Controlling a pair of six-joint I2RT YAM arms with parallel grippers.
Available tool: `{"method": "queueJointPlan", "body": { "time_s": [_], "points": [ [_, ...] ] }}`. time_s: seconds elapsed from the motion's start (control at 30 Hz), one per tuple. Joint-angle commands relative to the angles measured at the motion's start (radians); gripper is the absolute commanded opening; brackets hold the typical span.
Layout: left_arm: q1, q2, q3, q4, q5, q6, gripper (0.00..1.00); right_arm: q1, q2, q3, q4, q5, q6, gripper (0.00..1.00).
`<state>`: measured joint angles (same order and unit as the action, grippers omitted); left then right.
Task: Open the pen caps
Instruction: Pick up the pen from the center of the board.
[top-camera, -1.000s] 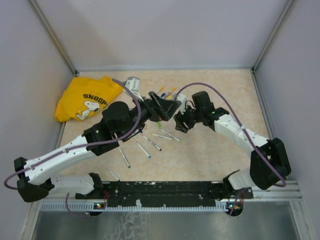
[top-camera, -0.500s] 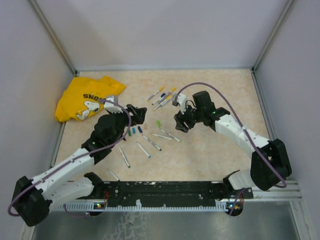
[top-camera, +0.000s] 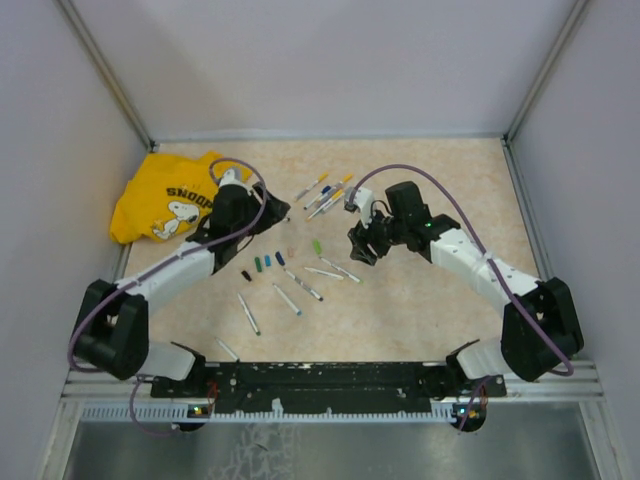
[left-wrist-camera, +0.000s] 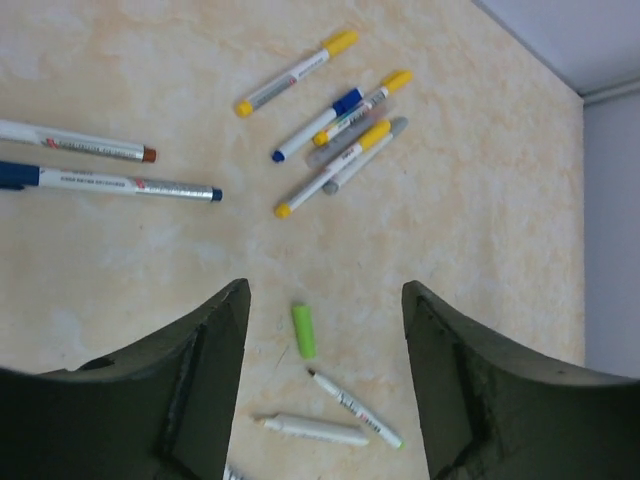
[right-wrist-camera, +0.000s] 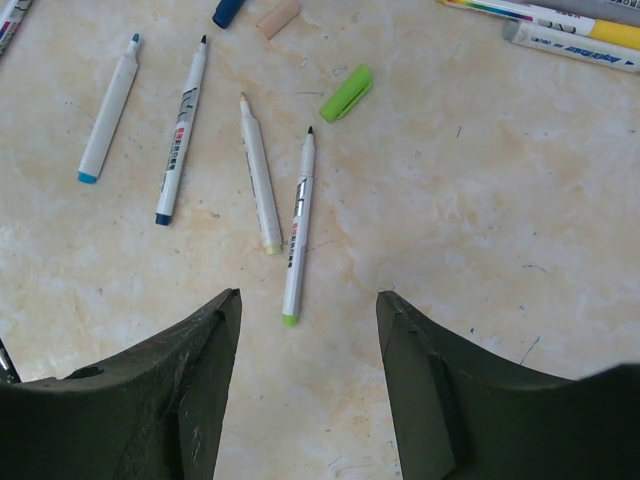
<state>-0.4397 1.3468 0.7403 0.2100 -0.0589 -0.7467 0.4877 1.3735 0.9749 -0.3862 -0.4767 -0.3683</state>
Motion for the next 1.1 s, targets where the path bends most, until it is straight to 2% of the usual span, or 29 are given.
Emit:
{"method": "queueJointPlan", "body": {
  "time_s": [0.0, 0.1, 0.23, 0.7, 1.07],
  "points": [
    [0.005, 0.152, 0.249, -0.268, -0.139, -0.102, 0.65, -0.009, -0.041, -0.008, 0.028, -0.015, -0.020, 0.57],
    [0.008, 0.270, 0.371, -0.386, -0.186, -0.121, 0.57, -0.009, -0.040, -0.009, 0.028, -0.014, -0.021, 0.57],
    [0.011, 0.392, 0.496, -0.516, -0.230, -0.159, 0.54, -0.009, -0.040, -0.013, 0.031, -0.012, -0.024, 0.57],
    [0.012, 0.658, 0.761, -0.794, -0.282, -0.210, 0.66, -0.009, -0.036, -0.016, 0.037, -0.006, -0.028, 0.56],
    [0.018, 0.761, 0.873, -0.896, -0.305, -0.219, 0.69, -0.009, -0.042, -0.016, 0.036, -0.007, -0.030, 0.56]
  ]
}}
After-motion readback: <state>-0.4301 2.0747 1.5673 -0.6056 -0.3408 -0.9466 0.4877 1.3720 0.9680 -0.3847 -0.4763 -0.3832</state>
